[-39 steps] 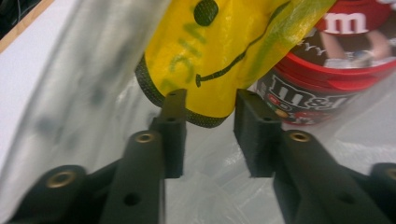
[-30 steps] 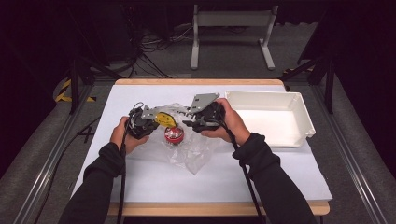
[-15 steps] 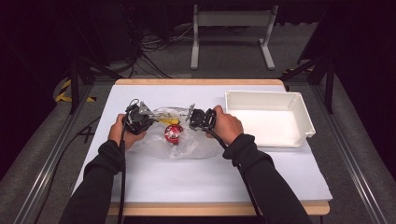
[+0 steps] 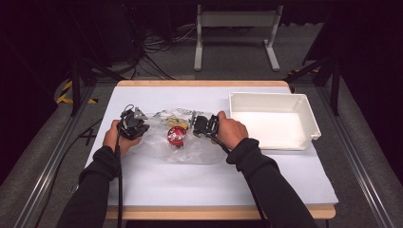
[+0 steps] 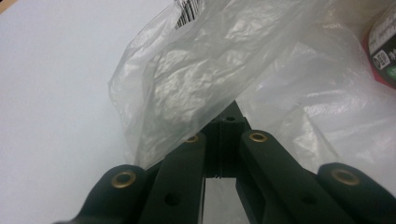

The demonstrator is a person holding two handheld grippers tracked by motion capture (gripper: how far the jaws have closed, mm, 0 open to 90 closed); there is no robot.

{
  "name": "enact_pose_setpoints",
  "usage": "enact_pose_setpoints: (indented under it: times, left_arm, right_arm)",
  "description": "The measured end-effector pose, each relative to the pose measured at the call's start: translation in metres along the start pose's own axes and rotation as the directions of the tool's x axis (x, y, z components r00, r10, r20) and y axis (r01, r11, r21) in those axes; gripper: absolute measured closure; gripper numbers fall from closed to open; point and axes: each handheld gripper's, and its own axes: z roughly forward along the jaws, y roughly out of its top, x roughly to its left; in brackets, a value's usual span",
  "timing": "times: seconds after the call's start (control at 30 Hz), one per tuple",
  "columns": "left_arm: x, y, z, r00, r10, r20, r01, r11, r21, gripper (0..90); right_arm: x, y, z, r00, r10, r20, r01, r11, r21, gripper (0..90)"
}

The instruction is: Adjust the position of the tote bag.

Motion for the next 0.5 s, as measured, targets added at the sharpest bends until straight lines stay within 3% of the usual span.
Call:
enact_pose_setpoints:
  times: [0.1, 0.17, 0.27, 0.33, 0.43, 0.47, 0.5]
  left_arm:
    - [-0.003, -0.001, -0.014, 0.9995, 0.008, 0.032, -0.006, 0.9971, -0.076, 86.5]
    - [-0.007, 0.000, -0.023, 0.9989, 0.013, 0.044, -0.008, 0.9937, -0.112, 83.8]
    - [-0.018, 0.003, -0.041, 0.9952, 0.050, 0.084, -0.033, 0.9798, -0.197, 80.4]
    - [-0.027, 0.003, -0.051, 0.9908, 0.081, 0.108, -0.053, 0.9697, -0.238, 79.1]
    - [-0.043, 0.002, -0.063, 0.9832, 0.137, 0.121, -0.100, 0.9576, -0.270, 78.6]
    - [-0.047, 0.001, -0.064, 0.9815, 0.146, 0.124, -0.108, 0.9568, -0.270, 78.1]
    - [-0.051, 0.000, -0.065, 0.9791, 0.160, 0.125, -0.122, 0.9550, -0.270, 78.0]
  right_arm:
    - [0.000, -0.003, -0.004, 0.9996, 0.012, -0.027, -0.012, 1.000, -0.029, 85.5]
    - [-0.004, -0.006, -0.009, 0.9983, 0.047, -0.035, -0.050, 0.996, -0.074, 75.7]
    - [-0.013, -0.011, -0.019, 0.9911, 0.114, -0.069, -0.124, 0.980, -0.158, 62.8]
    - [-0.018, -0.016, -0.027, 0.9826, 0.147, -0.114, -0.169, 0.961, -0.219, 58.4]
    - [-0.025, -0.026, -0.041, 0.9675, 0.187, -0.170, -0.234, 0.915, -0.327, 48.6]
    - [-0.028, -0.029, -0.046, 0.9610, 0.200, -0.191, -0.257, 0.900, -0.352, 45.6]
    - [-0.029, -0.031, -0.048, 0.9567, 0.209, -0.203, -0.272, 0.891, -0.364, 43.9]
